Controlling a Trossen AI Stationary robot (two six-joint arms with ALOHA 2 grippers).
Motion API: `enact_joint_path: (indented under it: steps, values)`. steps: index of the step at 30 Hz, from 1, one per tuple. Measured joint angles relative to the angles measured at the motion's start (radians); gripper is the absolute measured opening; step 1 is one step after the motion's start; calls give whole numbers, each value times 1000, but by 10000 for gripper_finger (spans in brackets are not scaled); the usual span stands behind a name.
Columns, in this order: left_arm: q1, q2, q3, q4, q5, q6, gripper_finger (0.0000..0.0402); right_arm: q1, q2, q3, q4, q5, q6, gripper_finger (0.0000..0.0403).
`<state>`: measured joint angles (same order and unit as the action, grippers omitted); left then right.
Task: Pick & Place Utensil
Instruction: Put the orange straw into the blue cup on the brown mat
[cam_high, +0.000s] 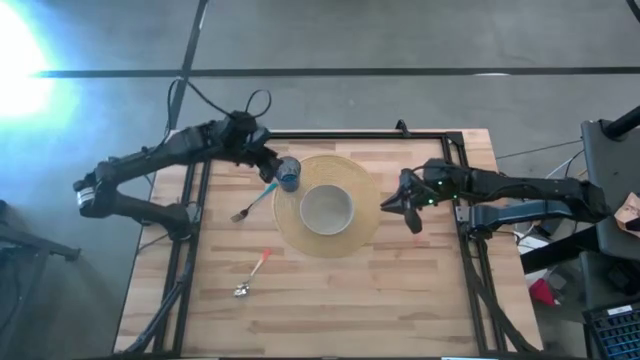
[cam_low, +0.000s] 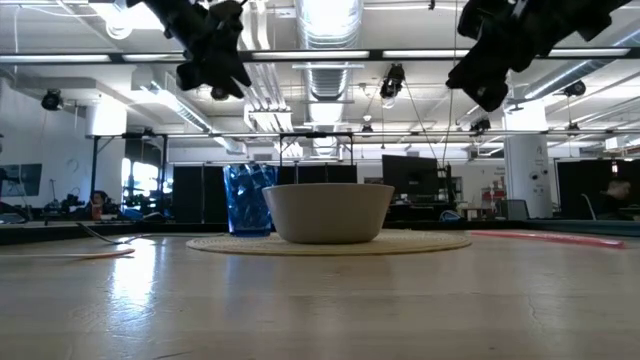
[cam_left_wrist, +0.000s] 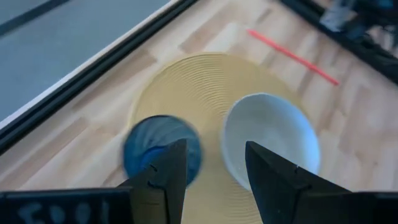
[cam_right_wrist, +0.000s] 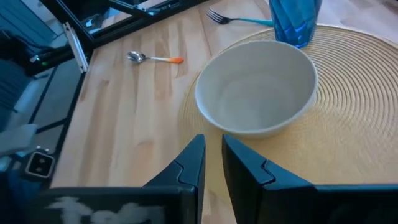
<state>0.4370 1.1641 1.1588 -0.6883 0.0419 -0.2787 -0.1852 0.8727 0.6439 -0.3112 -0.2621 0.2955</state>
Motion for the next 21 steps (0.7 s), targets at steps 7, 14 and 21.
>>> enact_joint_path:
  steps: [7,14,21]
  values:
    - [-115,-19,-99,177,1,20,154,0,-43,145,-243,34,13,52]
    - [-221,-19,-159,328,1,54,154,0,-6,301,-533,202,53,52]
    - [-285,-19,-234,459,3,111,154,5,7,284,-680,244,193,52]
